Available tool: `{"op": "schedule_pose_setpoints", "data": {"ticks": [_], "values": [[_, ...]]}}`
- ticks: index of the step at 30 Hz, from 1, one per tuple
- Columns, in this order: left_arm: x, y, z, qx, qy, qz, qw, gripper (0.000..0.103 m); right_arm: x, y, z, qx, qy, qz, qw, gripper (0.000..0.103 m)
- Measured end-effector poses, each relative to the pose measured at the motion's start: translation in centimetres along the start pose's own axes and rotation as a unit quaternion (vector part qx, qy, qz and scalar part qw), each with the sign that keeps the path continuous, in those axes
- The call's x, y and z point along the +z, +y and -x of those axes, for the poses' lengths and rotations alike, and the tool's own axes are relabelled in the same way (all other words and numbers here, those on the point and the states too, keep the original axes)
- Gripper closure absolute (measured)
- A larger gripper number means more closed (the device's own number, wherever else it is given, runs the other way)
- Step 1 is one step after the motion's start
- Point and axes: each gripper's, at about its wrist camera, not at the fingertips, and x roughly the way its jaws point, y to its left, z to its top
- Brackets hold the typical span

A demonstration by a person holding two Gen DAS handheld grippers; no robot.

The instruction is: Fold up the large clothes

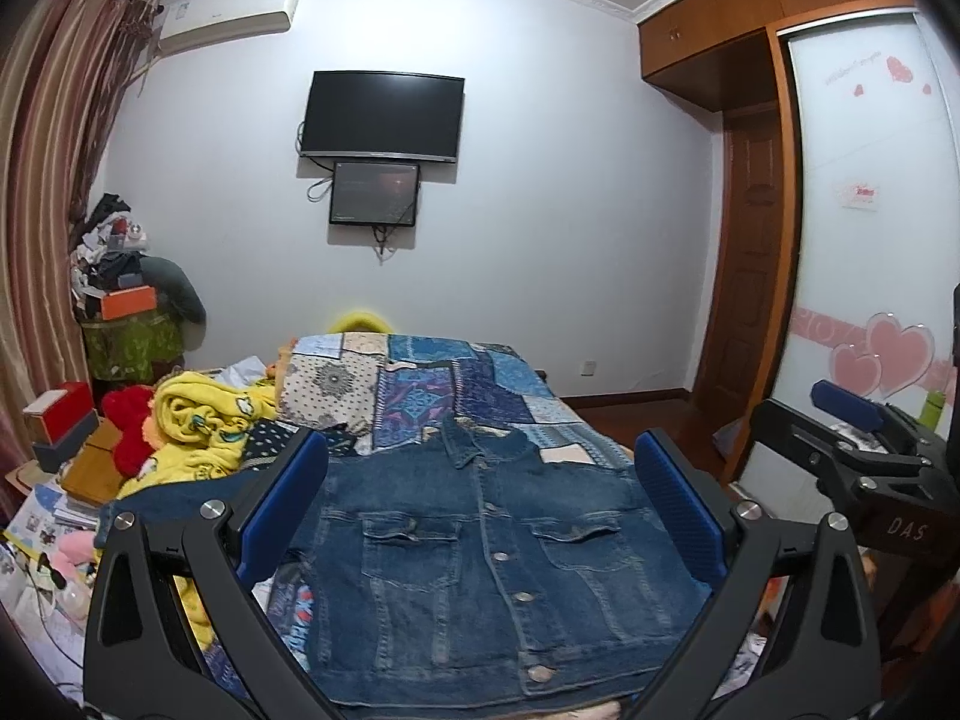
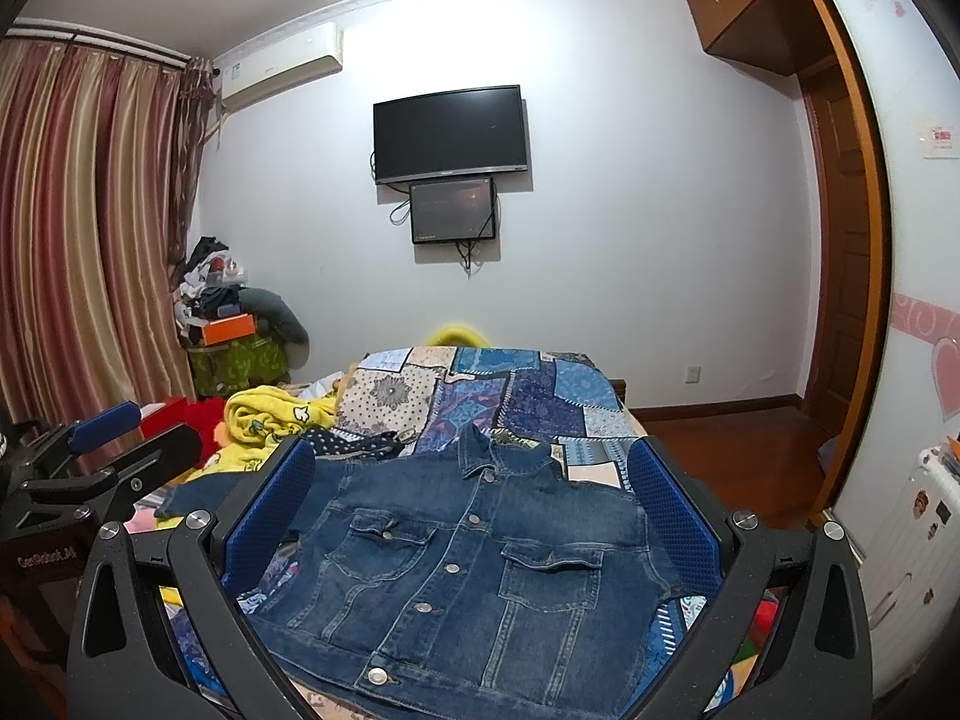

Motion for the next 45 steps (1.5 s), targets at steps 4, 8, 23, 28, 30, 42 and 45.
{"op": "schedule_pose_setpoints", "data": {"ticks": [4,8,23,28,30,42,45], "values": [[0.0,3.0,-2.3,0.019,0.011,0.018,0.9996,0.0,-0.2,0.3,-1.9,0.0,0.007,0.012,1.0,0.0],[-0.4,6.3,-5.3,0.053,0.032,0.03,0.9976,0.0,-0.4,0.4,-5.7,-0.003,0.026,0.031,0.999,0.0],[-8.4,23.8,-17.6,0.158,0.182,0.138,0.9605,0.0,-4.2,-2.1,-19.3,0.005,0.168,0.022,0.986,0.0],[-13.2,30.2,-19.2,0.171,0.223,0.209,0.9365,0.0,-5.8,-3.5,-23.3,-0.007,0.22,0.009,0.976,0.0],[-14.6,31.9,-19.6,0.16,0.247,0.226,0.9287,0.0,-6.6,-3.9,-24.4,-0.013,0.236,0.008,0.972,0.0],[-20.9,41.1,-22.4,0.118,0.286,0.367,0.8771,0.01,-9.6,-5.9,-29.7,-0.011,0.31,-0.029,0.95,0.0],[-21.7,43.3,-22.9,0.131,0.281,0.393,0.8659,0.012,-9.7,-6.7,-30.2,-0.011,0.315,-0.046,0.948,0.0]]}}
